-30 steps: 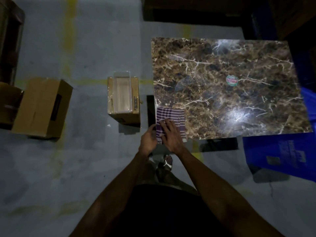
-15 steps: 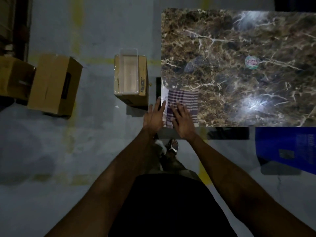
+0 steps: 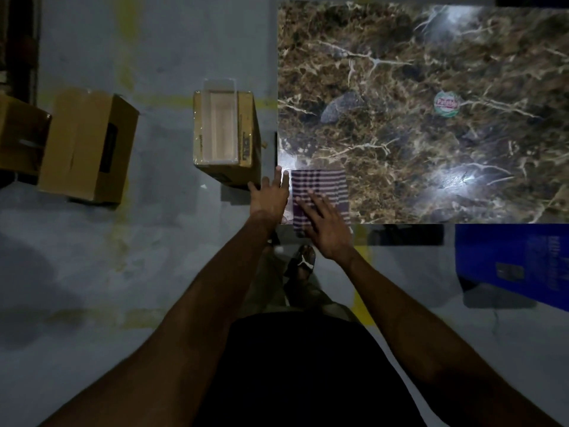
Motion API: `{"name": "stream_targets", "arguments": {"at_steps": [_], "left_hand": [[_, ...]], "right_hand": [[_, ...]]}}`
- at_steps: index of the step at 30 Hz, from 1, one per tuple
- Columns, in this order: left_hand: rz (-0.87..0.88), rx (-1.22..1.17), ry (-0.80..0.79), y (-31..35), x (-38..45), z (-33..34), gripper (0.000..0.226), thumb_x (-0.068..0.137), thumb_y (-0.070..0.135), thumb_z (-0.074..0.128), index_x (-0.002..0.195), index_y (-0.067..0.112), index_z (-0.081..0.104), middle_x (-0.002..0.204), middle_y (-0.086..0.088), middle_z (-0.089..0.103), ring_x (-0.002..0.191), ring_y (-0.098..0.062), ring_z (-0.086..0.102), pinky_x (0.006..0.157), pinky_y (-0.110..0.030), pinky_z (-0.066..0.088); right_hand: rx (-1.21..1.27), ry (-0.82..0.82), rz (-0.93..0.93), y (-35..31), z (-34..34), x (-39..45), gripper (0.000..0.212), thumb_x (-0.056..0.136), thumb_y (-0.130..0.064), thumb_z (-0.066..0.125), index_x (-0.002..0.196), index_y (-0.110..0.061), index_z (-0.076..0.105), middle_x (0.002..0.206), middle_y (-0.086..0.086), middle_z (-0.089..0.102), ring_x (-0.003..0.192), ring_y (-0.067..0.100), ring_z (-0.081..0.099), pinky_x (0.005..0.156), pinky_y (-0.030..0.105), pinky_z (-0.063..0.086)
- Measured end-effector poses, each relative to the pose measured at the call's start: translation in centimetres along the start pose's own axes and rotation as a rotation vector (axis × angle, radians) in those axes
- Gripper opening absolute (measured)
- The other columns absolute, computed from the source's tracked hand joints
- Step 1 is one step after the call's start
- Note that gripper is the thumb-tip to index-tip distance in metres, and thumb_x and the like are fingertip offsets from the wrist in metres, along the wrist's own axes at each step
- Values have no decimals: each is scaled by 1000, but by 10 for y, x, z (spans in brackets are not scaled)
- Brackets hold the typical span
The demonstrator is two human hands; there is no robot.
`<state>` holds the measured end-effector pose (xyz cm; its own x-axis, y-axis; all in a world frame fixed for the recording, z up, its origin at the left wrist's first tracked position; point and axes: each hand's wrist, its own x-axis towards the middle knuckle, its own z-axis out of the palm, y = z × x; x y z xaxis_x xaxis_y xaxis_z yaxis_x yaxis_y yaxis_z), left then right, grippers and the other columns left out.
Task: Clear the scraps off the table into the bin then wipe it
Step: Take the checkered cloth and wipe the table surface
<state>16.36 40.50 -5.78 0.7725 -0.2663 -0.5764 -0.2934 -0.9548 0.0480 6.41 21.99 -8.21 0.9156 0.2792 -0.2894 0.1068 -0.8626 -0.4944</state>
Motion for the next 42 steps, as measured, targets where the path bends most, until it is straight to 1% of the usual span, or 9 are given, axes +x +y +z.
{"name": "stream_targets", "arguments": {"at_steps": [5, 9, 13, 16, 22, 29, 36, 39, 42], "left_hand": [[-40, -23, -2, 8, 1, -5, 76, 105, 20, 53, 165, 12, 6, 173, -10, 4, 151, -38, 27, 115, -74, 26], [-7, -114, -1, 0, -1, -7, 73, 101, 25, 60, 163, 23, 21, 173, -4, 7, 154, -38, 21, 115, -77, 19], [-27, -93, -30, -1, -3, -12, 123, 76, 25, 90, 165, 18, 5, 173, -4, 9, 153, -40, 21, 116, -76, 21], [-42, -80, -29, 0, -4, -15, 130, 71, 25, 93, 164, 15, 3, 172, -6, 10, 156, -39, 11, 119, -75, 14], [-33, -117, 79, -2, 3, 1, 95, 95, 34, 69, 165, 17, 7, 173, -5, 3, 159, -38, -6, 119, -73, 0], [-25, -53, -39, -3, 2, -10, 139, 66, 37, 95, 165, 13, 1, 174, -6, 2, 159, -37, -3, 122, -71, 3], [-27, -105, 19, -7, 2, -5, 103, 91, 36, 74, 166, 22, 5, 174, -1, 2, 159, -38, 0, 121, -73, 2], [-42, -84, -27, -7, 2, -8, 119, 82, 34, 85, 166, 20, 2, 174, 0, 0, 159, -38, 2, 120, -74, 4], [-51, -66, -38, -6, 1, -10, 129, 73, 31, 91, 165, 19, 2, 174, 1, 3, 158, -39, 7, 120, -75, 7]], "right_hand": [[53, 33, 147, -11, -4, 30, 69, 102, -68, 23, 165, -40, 17, 175, 0, 4, 161, 33, 0, 126, 57, 12], [-1, -11, 64, -28, 14, 26, 63, 106, -48, 29, 166, -32, 20, 175, 7, 8, 160, 39, 4, 125, 61, 18], [-30, -38, 13, -4, 7, -8, 75, 105, -25, 54, 167, -32, 13, 175, 0, 12, 161, 30, 7, 122, 50, 29], [27, 60, 116, 2, -3, 8, 62, 110, -41, 38, 166, -22, 20, 173, 6, 20, 159, 30, 17, 126, 48, 25], [-10, 63, 98, -36, 17, 34, 63, 104, -37, 37, 162, -16, 33, 170, 12, 25, 156, 41, 21, 122, 60, 30], [1, 44, 112, -3, -5, 15, 55, 110, -42, 29, 164, -34, 24, 173, 1, 17, 159, 31, 14, 125, 50, 24], [-14, 50, 120, -42, 14, 39, 66, 102, -38, 47, 164, -24, 29, 172, 9, 21, 156, 41, 21, 123, 61, 28], [-22, -17, 77, -23, 9, 10, 77, 99, -29, 62, 165, -35, 22, 174, 0, 13, 159, 32, 14, 124, 54, 28], [-17, 14, 96, -5, -5, 12, 59, 108, -47, 39, 164, -37, 24, 174, 0, 15, 159, 30, 16, 125, 51, 25]]}}
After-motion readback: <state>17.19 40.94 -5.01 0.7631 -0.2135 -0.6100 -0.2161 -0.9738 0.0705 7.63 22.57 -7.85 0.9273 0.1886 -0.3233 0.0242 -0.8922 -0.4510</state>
